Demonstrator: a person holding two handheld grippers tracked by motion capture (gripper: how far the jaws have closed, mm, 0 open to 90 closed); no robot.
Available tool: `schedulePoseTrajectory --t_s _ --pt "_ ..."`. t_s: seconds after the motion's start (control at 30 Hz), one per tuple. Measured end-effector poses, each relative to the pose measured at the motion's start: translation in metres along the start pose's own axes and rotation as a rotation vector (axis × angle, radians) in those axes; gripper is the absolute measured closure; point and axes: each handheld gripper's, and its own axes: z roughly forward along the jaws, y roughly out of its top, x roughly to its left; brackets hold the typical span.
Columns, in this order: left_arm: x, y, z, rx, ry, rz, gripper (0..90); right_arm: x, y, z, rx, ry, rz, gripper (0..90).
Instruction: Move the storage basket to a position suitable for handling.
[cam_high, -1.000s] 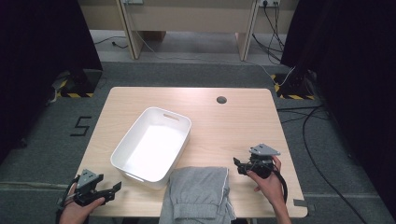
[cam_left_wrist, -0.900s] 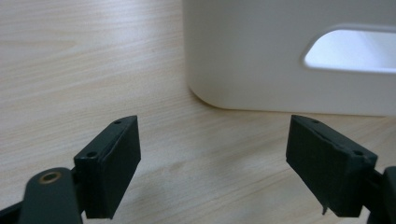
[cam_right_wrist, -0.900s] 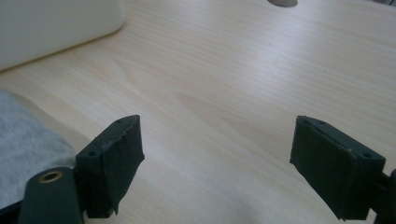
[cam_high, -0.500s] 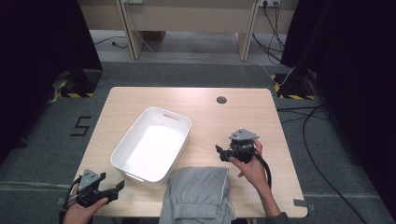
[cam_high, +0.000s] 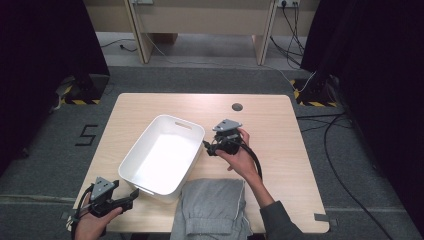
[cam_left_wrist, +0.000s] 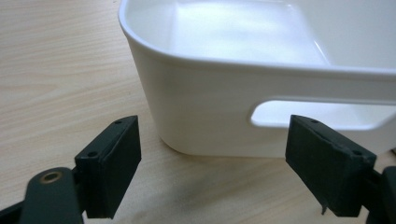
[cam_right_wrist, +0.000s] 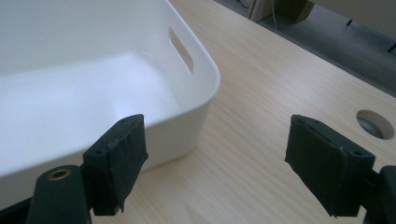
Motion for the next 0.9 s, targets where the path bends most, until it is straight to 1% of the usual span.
schedulePoseTrajectory --t_s 0.07,0.1,0.13,0.17,0.2,0.23,0.33,0.43,0.47,0.53,0.57,0.6,0.63,0.67,0.7,0.73,0.77,0.8,0.87,0.9 --pt "0.001 0.002 0.002 -0.005 0.007 -0.001 18.0 0.004 0.006 0.009 0.016 0.009 0.018 21.2" --pt "0.001 0.004 0.003 -0.007 0.009 -0.003 18.0 0.004 0.008 0.014 0.013 0.012 -0.001 21.2" --pt "0.001 0.005 0.004 -0.003 0.013 0.002 18.1 0.005 0.010 0.018 0.016 0.014 0.010 21.5" --pt "0.001 0.005 0.004 -0.003 0.013 0.002 18.0 0.005 0.010 0.018 0.016 0.014 0.010 21.5" --pt "0.002 0.008 0.007 0.004 0.026 0.015 16.6 0.005 0.012 0.025 0.033 0.005 -0.004 21.7" --pt "0.002 0.010 0.008 0.004 0.031 0.018 17.2 0.005 0.011 0.028 0.039 -0.005 -0.007 21.7" --pt "0.004 0.014 0.013 0.005 0.046 0.020 17.7 0.002 0.008 0.031 0.033 0.002 0.022 22.5" --pt "0.005 0.017 0.018 0.008 0.055 0.016 17.8 0.000 0.006 0.031 0.033 0.001 0.027 22.6" --pt "0.005 0.022 0.023 0.014 0.058 0.016 18.5 -0.001 0.004 0.029 0.032 -0.004 0.036 22.7" --pt "0.006 0.026 0.029 0.017 0.065 0.017 18.5 -0.003 0.002 0.027 0.032 -0.010 0.032 22.9" --pt "0.006 0.026 0.029 0.017 0.065 0.017 18.6 -0.003 0.002 0.027 0.032 -0.010 0.032 22.9" --pt "0.006 0.032 0.037 0.020 0.060 0.011 19.1 -0.006 -0.002 0.024 0.035 -0.016 0.042 23.0" --pt "0.006 0.032 0.037 0.020 0.060 0.011 19.4 -0.006 -0.002 0.024 0.035 -0.016 0.042 23.0" --pt "0.007 0.038 0.045 0.022 0.060 0.007 19.4 -0.010 -0.006 0.022 0.030 -0.016 0.055 23.4" --pt "0.007 0.038 0.045 0.022 0.060 0.007 19.5 -0.010 -0.006 0.022 0.030 -0.016 0.055 23.4" --pt "0.007 0.041 0.050 0.022 0.059 0.004 19.6 -0.013 -0.010 0.019 0.029 -0.022 0.055 23.4" --pt "0.008 0.044 0.054 0.024 0.059 0.002 19.6 -0.013 -0.010 0.019 0.029 -0.022 0.055 23.4" --pt "0.008 0.050 0.062 0.032 0.065 0.003 19.8 -0.017 -0.014 0.016 0.024 -0.028 0.075 24.0" --pt "0.006 0.057 0.071 0.036 0.068 0.008 21.1 -0.019 -0.018 0.012 0.021 -0.029 0.086 23.5" --pt "0.006 0.057 0.071 0.036 0.068 0.008 21.9 -0.019 -0.018 0.012 0.021 -0.029 0.086 23.5"
